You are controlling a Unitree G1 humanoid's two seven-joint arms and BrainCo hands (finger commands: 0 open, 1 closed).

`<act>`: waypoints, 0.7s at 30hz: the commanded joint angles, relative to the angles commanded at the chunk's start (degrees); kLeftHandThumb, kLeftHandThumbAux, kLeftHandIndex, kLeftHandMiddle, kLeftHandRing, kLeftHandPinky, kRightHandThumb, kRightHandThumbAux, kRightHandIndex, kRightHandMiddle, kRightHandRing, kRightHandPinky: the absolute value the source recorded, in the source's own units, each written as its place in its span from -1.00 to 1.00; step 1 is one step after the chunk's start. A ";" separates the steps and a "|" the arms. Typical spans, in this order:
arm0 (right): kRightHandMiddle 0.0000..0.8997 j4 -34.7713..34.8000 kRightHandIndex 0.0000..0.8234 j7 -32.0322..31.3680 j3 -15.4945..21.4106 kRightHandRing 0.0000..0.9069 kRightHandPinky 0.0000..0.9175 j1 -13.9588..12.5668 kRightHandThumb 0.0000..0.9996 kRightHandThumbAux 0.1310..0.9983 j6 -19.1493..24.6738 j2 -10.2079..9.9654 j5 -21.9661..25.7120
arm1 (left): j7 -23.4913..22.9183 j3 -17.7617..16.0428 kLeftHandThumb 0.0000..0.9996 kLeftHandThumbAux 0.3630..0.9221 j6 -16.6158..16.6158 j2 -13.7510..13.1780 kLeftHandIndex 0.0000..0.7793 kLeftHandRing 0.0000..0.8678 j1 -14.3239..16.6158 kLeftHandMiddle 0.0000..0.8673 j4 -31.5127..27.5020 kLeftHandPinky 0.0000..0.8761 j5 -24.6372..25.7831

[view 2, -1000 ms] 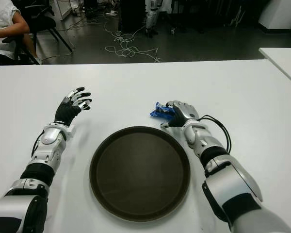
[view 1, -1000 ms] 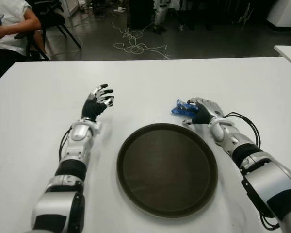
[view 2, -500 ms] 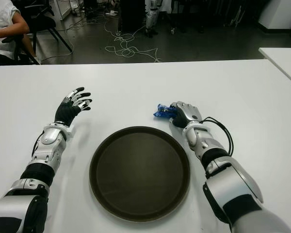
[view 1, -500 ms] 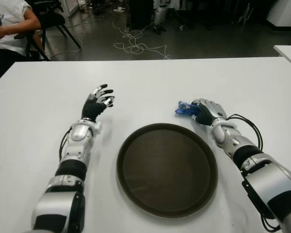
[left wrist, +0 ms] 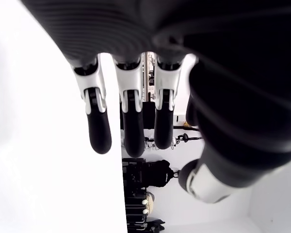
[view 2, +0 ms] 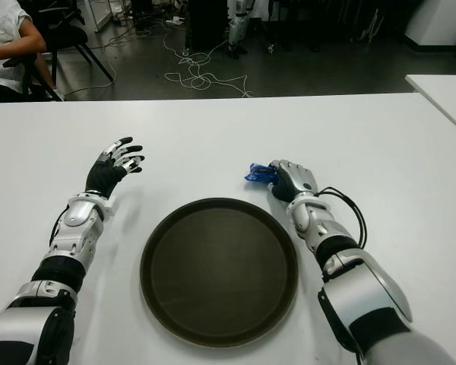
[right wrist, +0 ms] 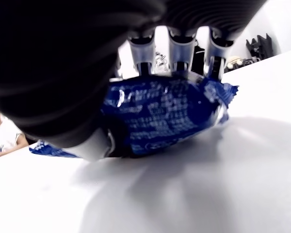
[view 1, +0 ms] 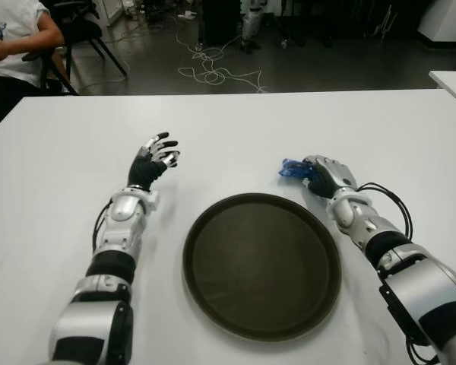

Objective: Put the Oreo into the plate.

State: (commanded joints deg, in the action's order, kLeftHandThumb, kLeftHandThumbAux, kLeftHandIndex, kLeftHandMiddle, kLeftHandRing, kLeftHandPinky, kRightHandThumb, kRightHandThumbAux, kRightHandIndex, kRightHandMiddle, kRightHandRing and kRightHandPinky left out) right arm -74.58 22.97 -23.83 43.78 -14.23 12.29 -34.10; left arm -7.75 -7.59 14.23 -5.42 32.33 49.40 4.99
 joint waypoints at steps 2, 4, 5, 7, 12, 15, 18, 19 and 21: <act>0.58 0.02 0.05 0.12 0.17 0.56 0.44 -0.02 0.38 0.38 -0.05 -0.03 0.11 | -0.03 0.02 -0.52 0.59 0.09 -0.01 -0.55 -0.37 -0.10 -0.39 -0.13 -0.25 -0.03; 0.59 0.03 0.06 0.28 0.28 0.56 0.46 -0.04 0.38 0.38 -0.03 -0.08 0.18 | -0.05 0.03 -0.52 0.59 0.21 -0.02 -0.54 -0.37 -0.17 -0.39 -0.20 -0.26 -0.05; 0.59 0.04 0.06 0.42 0.32 0.57 0.46 -0.06 0.38 0.38 -0.07 -0.09 0.20 | -0.03 0.08 -0.52 0.59 0.30 -0.06 -0.54 -0.37 -0.18 -0.39 -0.17 -0.26 -0.13; 0.60 0.05 0.06 0.58 0.35 0.58 0.48 -0.09 0.38 0.38 -0.12 -0.10 0.22 | -0.01 0.13 -0.52 0.60 0.40 -0.09 -0.54 -0.38 -0.18 -0.39 -0.14 -0.27 -0.23; 0.62 0.08 0.06 0.68 0.53 0.60 0.51 -0.13 0.38 0.38 -0.43 -0.12 0.52 | 0.09 0.37 -0.52 0.60 0.40 -0.26 -0.53 -0.38 -0.18 -0.38 -0.14 -0.25 -0.62; 0.63 0.13 0.06 0.47 0.83 0.61 0.53 -0.17 0.38 0.38 -0.84 -0.16 0.90 | 0.09 0.45 -0.50 0.60 0.32 -0.34 -0.52 -0.37 -0.17 -0.37 -0.15 -0.24 -0.69; 0.63 0.15 0.06 0.12 0.92 0.62 0.54 -0.18 0.38 0.38 -1.22 -0.12 1.23 | 0.05 0.46 -0.52 0.59 0.19 -0.37 -0.54 -0.37 -0.18 -0.38 -0.21 -0.25 -0.63; 0.63 0.16 0.06 0.15 0.97 0.62 0.54 -0.20 0.38 0.38 -1.37 -0.13 1.31 | 0.00 0.43 -0.52 0.59 0.06 -0.38 -0.54 -0.37 -0.19 -0.38 -0.26 -0.25 -0.55; 0.63 0.18 0.06 0.27 1.02 0.62 0.55 -0.24 0.38 0.38 -1.53 -0.15 1.39 | -0.10 0.38 -0.55 0.60 -0.13 -0.39 -0.55 -0.39 -0.20 -0.40 -0.34 -0.26 -0.43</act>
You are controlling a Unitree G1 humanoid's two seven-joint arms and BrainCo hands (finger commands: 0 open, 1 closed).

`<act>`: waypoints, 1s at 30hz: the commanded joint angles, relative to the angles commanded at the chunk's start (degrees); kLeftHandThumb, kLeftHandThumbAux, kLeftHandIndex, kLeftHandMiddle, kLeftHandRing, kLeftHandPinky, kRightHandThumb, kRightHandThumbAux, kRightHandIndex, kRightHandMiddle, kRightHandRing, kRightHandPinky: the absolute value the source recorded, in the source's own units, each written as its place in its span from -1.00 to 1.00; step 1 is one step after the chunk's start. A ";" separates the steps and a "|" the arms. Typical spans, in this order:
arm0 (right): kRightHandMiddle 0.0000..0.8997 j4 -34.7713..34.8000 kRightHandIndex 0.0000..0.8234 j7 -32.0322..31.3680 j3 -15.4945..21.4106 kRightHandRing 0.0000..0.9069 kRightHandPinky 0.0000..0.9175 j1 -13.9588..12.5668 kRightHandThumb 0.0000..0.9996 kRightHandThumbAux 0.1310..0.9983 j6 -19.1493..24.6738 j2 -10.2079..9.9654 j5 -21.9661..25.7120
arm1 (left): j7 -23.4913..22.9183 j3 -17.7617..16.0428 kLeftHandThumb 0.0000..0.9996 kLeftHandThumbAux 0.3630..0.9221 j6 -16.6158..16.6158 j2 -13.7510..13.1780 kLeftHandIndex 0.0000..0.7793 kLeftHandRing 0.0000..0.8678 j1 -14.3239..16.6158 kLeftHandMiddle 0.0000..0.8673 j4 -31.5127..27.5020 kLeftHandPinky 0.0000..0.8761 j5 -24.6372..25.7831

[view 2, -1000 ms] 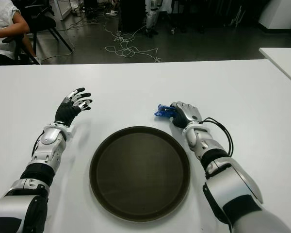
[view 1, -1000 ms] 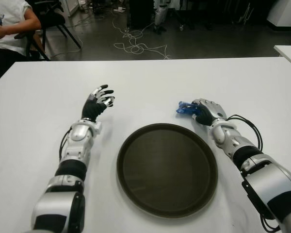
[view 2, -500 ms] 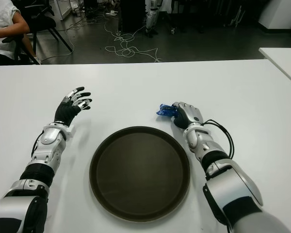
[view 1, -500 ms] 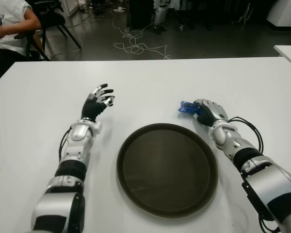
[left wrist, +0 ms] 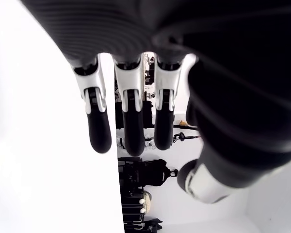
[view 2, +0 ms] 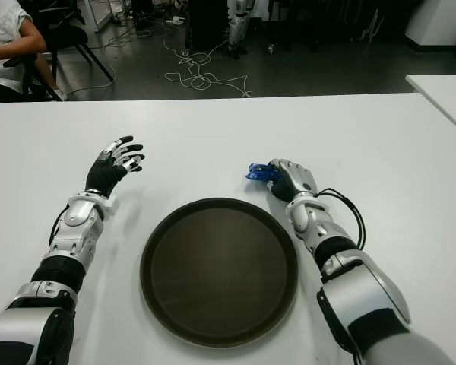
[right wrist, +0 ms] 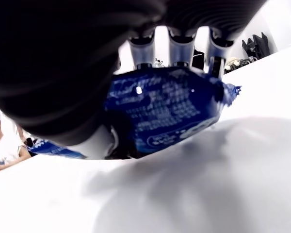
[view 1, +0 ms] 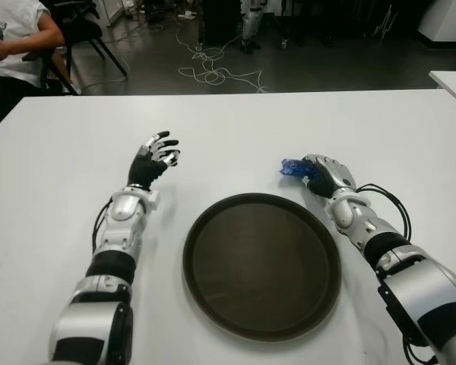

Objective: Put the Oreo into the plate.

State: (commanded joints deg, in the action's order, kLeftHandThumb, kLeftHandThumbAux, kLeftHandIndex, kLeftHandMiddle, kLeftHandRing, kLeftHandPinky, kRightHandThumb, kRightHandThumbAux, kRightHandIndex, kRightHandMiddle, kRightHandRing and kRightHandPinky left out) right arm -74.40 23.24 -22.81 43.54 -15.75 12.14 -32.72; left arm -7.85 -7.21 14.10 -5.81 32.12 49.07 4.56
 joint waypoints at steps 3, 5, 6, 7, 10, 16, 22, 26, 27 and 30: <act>0.63 0.00 0.06 0.10 0.05 0.62 0.55 -0.01 0.38 0.38 -0.07 -0.01 -0.03 | -0.08 -0.05 -0.57 0.62 -0.14 0.01 -0.55 -0.39 -0.03 -0.40 -0.12 -0.26 0.11; 0.64 -0.01 0.06 0.15 0.13 0.63 0.56 -0.02 0.38 0.38 -0.12 -0.02 0.00 | -0.06 -0.01 -0.57 0.62 -0.18 0.00 -0.55 -0.39 -0.07 -0.39 -0.25 -0.26 0.08; 0.64 0.00 0.06 0.12 0.18 0.63 0.56 -0.03 0.38 0.38 -0.18 -0.05 0.04 | -0.09 0.01 -0.57 0.62 -0.20 -0.06 -0.55 -0.39 -0.10 -0.39 -0.31 -0.26 0.05; 0.64 0.01 0.06 0.05 0.24 0.63 0.56 -0.04 0.38 0.38 -0.26 -0.07 0.10 | -0.12 0.05 -0.57 0.61 -0.22 -0.13 -0.54 -0.38 -0.11 -0.39 -0.33 -0.26 0.00; 0.65 0.03 0.06 -0.17 0.45 0.64 0.57 -0.05 0.39 0.38 -0.46 -0.10 0.24 | -0.19 0.11 -0.57 0.60 -0.15 -0.28 -0.54 -0.37 -0.08 -0.38 -0.15 -0.26 -0.12; 0.65 0.34 0.06 -0.47 1.53 0.63 0.55 -0.08 0.39 0.38 -1.32 -0.10 1.14 | -0.26 0.23 -0.59 0.59 0.24 -0.47 -0.53 -0.40 0.02 -0.39 0.52 -0.28 -0.32; 0.64 1.22 0.06 0.52 1.80 0.62 0.55 0.41 0.39 0.38 -2.60 0.58 1.33 | 0.02 0.11 -0.57 0.61 -0.07 -0.28 -0.53 -0.40 0.02 -0.40 0.26 -0.27 -0.11; 0.64 2.45 0.06 1.95 2.15 0.62 0.55 0.29 0.39 0.38 -4.02 0.97 1.59 | 0.34 0.10 -0.57 0.63 -0.20 -0.21 -0.53 -0.41 0.11 -0.40 0.25 -0.27 -0.18; 0.64 2.60 0.06 2.12 2.17 0.62 0.55 0.27 0.39 0.38 -4.16 1.01 1.61 | 0.36 0.10 -0.57 0.64 -0.21 -0.21 -0.53 -0.41 0.12 -0.41 0.24 -0.28 -0.18; 0.63 3.63 0.06 3.74 2.18 0.62 0.55 -0.17 0.39 0.38 -5.21 1.48 1.54 | 0.44 0.04 -0.57 0.61 -0.31 -0.14 -0.54 -0.41 0.10 -0.40 0.14 -0.29 -0.10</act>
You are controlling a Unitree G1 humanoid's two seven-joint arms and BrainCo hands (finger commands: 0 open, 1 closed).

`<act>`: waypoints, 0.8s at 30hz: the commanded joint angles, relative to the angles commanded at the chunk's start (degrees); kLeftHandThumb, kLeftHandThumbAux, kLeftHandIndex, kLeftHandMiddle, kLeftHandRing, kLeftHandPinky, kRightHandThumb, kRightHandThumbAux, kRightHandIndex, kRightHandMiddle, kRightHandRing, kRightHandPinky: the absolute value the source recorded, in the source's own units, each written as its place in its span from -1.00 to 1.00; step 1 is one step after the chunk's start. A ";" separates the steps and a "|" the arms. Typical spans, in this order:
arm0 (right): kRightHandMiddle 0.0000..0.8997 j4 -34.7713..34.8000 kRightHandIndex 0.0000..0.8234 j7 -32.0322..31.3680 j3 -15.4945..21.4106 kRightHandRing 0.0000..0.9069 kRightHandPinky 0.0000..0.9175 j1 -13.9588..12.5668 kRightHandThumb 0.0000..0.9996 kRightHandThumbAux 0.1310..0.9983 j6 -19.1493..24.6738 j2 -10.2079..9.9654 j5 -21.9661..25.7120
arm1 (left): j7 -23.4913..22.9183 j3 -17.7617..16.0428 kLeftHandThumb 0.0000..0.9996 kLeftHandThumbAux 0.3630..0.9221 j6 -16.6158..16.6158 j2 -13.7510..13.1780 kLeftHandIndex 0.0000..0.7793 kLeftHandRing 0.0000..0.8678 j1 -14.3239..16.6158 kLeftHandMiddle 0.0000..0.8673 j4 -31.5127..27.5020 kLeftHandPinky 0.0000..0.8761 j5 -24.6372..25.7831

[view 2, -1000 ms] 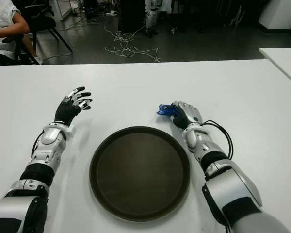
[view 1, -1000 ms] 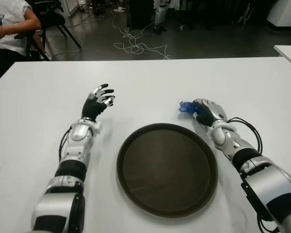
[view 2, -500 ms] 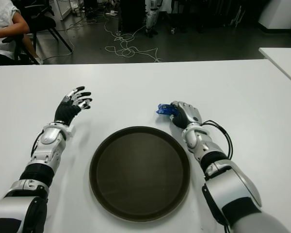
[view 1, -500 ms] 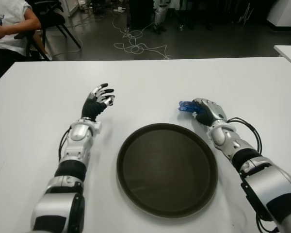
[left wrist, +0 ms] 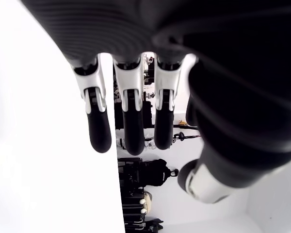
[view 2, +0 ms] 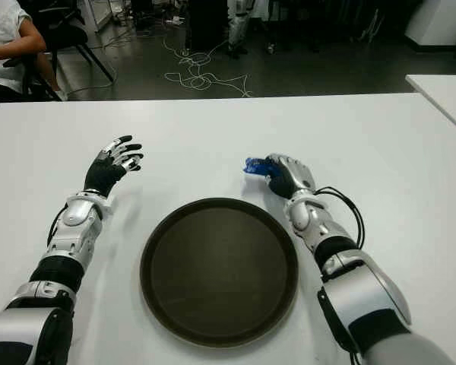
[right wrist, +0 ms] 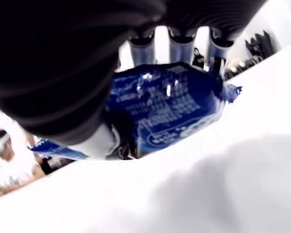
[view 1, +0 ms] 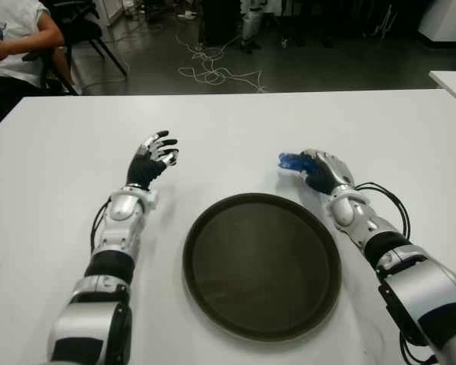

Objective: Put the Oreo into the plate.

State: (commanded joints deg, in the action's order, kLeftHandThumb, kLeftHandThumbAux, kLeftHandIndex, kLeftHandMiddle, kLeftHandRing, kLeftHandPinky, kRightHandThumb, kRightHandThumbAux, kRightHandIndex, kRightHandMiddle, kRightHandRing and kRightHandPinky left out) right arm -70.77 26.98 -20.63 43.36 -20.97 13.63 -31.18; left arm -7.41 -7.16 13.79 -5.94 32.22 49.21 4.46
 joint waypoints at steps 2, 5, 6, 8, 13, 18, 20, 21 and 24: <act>0.62 0.49 0.05 1.05 -0.13 0.61 0.55 -0.17 0.39 0.38 -0.68 0.32 -0.22 | 0.08 -0.05 -0.57 0.60 -0.05 0.08 -0.53 -0.40 -0.01 -0.39 -0.07 -0.29 0.05; 0.60 2.86 0.05 3.34 -0.71 0.59 0.55 -0.35 0.39 0.38 -1.89 1.23 -1.21 | 0.29 -0.20 -0.56 0.61 -0.06 0.22 -0.53 -0.39 0.01 -0.39 -0.05 -0.29 0.18; 0.60 3.60 0.05 3.83 -0.85 0.59 0.55 -0.42 0.39 0.38 -2.09 1.47 -1.44 | 0.34 -0.24 -0.55 0.63 -0.05 0.26 -0.53 -0.40 0.00 -0.39 -0.09 -0.28 0.22; 0.59 4.71 0.05 4.62 -1.00 0.58 0.55 -0.63 0.39 0.38 -2.35 1.74 -1.77 | 0.41 -0.31 -0.53 0.64 -0.03 0.31 -0.54 -0.40 -0.03 -0.40 -0.20 -0.27 0.29; 0.57 8.54 0.05 6.92 -1.43 0.57 0.53 -1.59 0.39 0.38 -2.63 2.46 -3.23 | 0.62 -0.31 -0.53 0.65 -0.15 0.28 -0.54 -0.40 0.11 -0.40 -0.09 -0.26 0.21; 0.55 13.55 0.05 8.26 -1.47 0.54 0.51 -3.49 0.39 0.38 -3.25 3.75 -4.17 | 0.36 -0.27 -0.54 0.64 0.03 0.06 -0.52 -0.39 0.44 -0.40 0.72 -0.27 0.13; 0.55 15.55 0.05 8.61 -1.34 0.54 0.51 -4.23 0.39 0.38 -3.70 4.28 -4.61 | 0.25 -0.27 -0.53 0.64 0.11 -0.01 -0.52 -0.39 0.52 -0.40 0.96 -0.27 0.11; 0.55 16.14 0.05 8.61 -1.24 0.53 0.50 -4.47 0.39 0.38 -3.72 4.40 -4.75 | 0.22 -0.27 -0.53 0.64 0.14 -0.03 -0.52 -0.38 0.53 -0.40 1.01 -0.27 0.11; 0.55 19.20 0.05 9.60 -1.33 0.53 0.51 -5.48 0.39 0.38 -4.80 5.24 -5.87 | 0.12 -0.41 -0.51 0.64 0.38 0.06 -0.53 -0.39 0.53 -0.40 1.20 -0.28 0.31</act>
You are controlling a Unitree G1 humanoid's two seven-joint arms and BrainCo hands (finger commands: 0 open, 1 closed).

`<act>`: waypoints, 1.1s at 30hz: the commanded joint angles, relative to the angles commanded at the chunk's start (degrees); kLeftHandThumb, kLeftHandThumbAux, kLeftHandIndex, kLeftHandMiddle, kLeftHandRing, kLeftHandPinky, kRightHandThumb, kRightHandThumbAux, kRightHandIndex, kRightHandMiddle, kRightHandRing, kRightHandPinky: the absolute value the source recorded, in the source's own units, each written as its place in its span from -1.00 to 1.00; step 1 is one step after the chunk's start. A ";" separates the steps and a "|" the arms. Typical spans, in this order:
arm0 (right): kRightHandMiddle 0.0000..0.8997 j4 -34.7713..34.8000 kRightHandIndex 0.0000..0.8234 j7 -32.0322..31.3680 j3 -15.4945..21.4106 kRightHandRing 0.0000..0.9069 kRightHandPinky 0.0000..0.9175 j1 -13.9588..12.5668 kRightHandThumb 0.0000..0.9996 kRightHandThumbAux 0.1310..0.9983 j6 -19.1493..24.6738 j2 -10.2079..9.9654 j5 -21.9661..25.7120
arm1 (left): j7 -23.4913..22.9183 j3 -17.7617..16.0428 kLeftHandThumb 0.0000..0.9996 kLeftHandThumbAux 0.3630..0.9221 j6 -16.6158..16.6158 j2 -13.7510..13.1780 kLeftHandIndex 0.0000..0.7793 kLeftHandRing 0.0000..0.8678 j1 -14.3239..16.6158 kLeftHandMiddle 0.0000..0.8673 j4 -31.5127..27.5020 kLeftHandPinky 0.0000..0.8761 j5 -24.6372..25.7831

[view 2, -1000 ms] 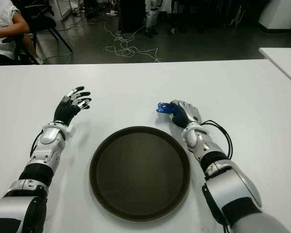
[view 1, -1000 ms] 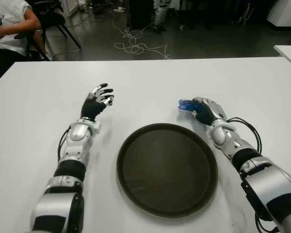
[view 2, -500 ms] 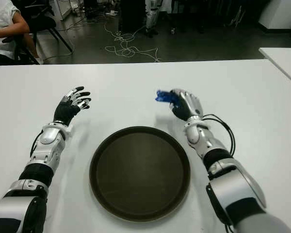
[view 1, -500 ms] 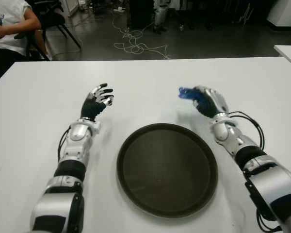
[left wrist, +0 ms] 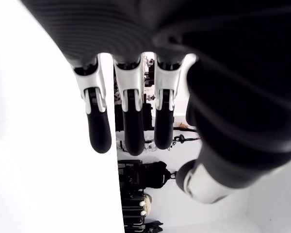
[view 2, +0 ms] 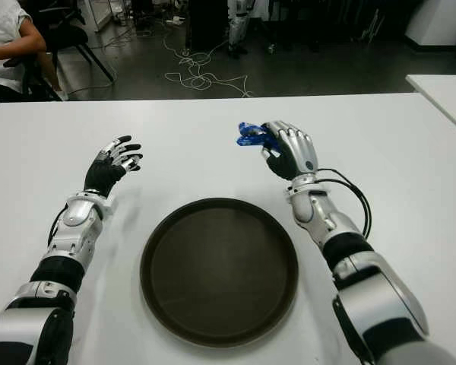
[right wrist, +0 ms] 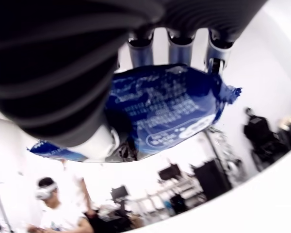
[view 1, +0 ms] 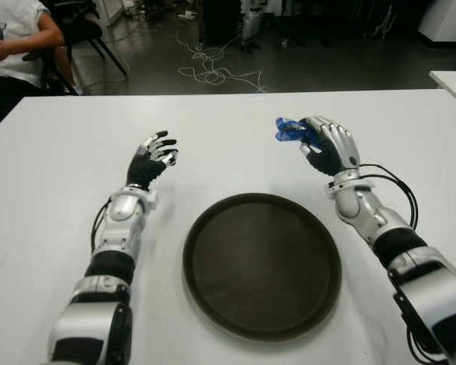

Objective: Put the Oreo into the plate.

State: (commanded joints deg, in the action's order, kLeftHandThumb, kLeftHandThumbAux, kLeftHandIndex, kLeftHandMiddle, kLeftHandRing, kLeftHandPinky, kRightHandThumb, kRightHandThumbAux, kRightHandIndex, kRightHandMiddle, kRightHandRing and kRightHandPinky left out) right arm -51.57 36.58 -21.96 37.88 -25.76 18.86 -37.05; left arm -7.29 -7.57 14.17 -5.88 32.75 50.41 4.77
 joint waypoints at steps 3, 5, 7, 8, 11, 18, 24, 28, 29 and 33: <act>0.54 2.71 0.05 0.11 0.18 0.53 0.51 -1.08 0.39 0.38 -0.59 0.47 -0.52 | 0.01 -0.13 -0.49 0.63 -0.05 0.09 -0.54 -0.39 -0.16 -0.40 -0.28 -0.29 0.16; 0.55 3.91 0.05 0.04 0.34 0.53 0.52 -1.61 0.38 0.38 -0.71 0.59 -0.73 | 0.02 -0.17 -0.50 0.62 -0.12 0.11 -0.54 -0.39 -0.24 -0.40 -0.47 -0.30 0.19; 0.55 6.40 0.05 -0.38 0.45 0.54 0.52 -2.59 0.38 0.38 -1.08 0.85 -0.96 | 0.04 -0.22 -0.51 0.62 -0.47 0.13 -0.54 -0.39 -0.30 -0.40 -0.71 -0.30 0.26; 0.55 7.22 0.05 -0.56 0.50 0.54 0.52 -2.93 0.38 0.38 -1.12 0.93 -1.02 | 0.04 -0.23 -0.52 0.62 -0.57 0.14 -0.54 -0.39 -0.33 -0.40 -0.79 -0.30 0.28; 0.55 10.98 0.05 -1.84 0.25 0.54 0.52 -4.33 0.38 0.38 -1.09 1.11 -1.39 | 0.14 -0.19 -0.55 0.61 -0.89 0.16 -0.54 -0.40 -0.48 -0.40 -1.22 -0.30 0.25; 0.53 20.21 0.05 -10.31 -2.40 0.54 0.53 -8.15 0.38 0.38 -1.88 2.09 -2.49 | 0.13 -0.24 -0.53 0.62 -1.32 0.23 -0.54 -0.39 -0.63 -0.39 -1.72 -0.28 0.38; 0.47 25.93 0.04 -24.01 -4.11 0.47 0.43 -10.35 0.38 0.38 -2.09 3.93 -0.45 | 0.00 -0.05 -0.54 0.63 -1.01 0.07 -0.56 -0.40 -0.58 -0.41 -1.55 -0.27 0.11; 0.40 28.06 0.04 -33.81 -5.00 0.37 0.31 -10.42 0.38 0.38 -3.66 5.44 1.97 | -0.10 -0.09 -0.54 0.66 -1.04 0.14 -0.57 -0.38 -0.55 -0.41 -1.50 -0.25 0.23; 0.38 28.37 0.04 -34.88 -4.89 0.36 0.28 -10.50 0.38 0.38 -3.75 5.51 2.22 | -0.10 -0.10 -0.53 0.67 -1.04 0.16 -0.57 -0.38 -0.55 -0.41 -1.51 -0.24 0.24; 0.37 30.13 0.04 -40.00 -4.92 0.33 0.23 -10.81 0.38 0.38 -5.42 6.11 3.64 | 0.08 -0.20 -0.51 0.71 -1.03 0.26 -0.55 -0.38 -0.56 -0.39 -1.48 -0.23 0.31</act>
State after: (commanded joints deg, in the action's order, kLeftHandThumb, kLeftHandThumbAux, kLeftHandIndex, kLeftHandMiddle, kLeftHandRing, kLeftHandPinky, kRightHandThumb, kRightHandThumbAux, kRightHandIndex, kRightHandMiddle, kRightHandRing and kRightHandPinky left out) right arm -21.44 -3.42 -26.87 27.07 -31.18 24.98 -33.41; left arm -7.21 -7.78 13.13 -5.62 32.19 48.93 5.08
